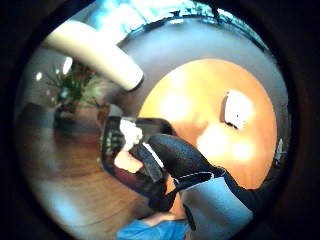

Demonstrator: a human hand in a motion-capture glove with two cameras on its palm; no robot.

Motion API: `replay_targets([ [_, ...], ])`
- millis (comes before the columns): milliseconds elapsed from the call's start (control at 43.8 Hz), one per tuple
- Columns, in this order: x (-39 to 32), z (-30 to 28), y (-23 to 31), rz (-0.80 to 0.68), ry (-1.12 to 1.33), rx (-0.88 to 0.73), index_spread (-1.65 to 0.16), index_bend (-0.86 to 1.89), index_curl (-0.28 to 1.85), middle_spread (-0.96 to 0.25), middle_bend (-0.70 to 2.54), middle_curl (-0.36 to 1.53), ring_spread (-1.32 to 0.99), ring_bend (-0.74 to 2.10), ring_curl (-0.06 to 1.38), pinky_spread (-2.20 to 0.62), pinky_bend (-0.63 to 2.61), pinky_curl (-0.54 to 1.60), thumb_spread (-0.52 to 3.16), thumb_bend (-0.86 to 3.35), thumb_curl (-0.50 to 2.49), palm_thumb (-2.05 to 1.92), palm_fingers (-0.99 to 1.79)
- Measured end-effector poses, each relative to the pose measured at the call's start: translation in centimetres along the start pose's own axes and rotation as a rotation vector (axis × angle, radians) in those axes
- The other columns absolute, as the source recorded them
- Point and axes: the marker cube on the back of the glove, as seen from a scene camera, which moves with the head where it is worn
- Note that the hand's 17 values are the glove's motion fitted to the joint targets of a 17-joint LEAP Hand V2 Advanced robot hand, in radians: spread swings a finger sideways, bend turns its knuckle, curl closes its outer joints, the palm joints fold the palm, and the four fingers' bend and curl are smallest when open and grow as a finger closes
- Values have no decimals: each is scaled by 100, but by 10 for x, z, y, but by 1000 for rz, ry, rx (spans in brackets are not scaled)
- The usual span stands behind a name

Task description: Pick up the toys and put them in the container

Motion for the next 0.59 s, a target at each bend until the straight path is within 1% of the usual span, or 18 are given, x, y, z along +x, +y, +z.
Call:
replay_targets([
  [69,16,13,-4,-70,28,-24,-30,11,25,6,13,39,8,26,32,8,126,36,107,-6,30,-6,-20],
  [160,43,32,-8,-89,37,-58,-30,11,24,5,13,38,8,24,31,9,125,35,107,-5,29,-6,-20],
  [411,87,106,-32,-25,106,-162,-30,9,21,3,11,32,8,18,31,9,126,35,107,-5,28,-5,-24],
  [480,89,127,-40,24,97,-191,-29,8,20,3,11,30,8,18,31,10,128,35,107,-5,27,-4,-25],
  [526,92,140,-45,86,94,-207,-30,8,20,3,11,29,8,18,30,10,128,35,107,-4,27,-4,-25],
  [594,101,166,-56,304,104,-234,-29,7,19,2,10,28,7,18,31,9,130,35,107,-4,27,-4,-27],
])
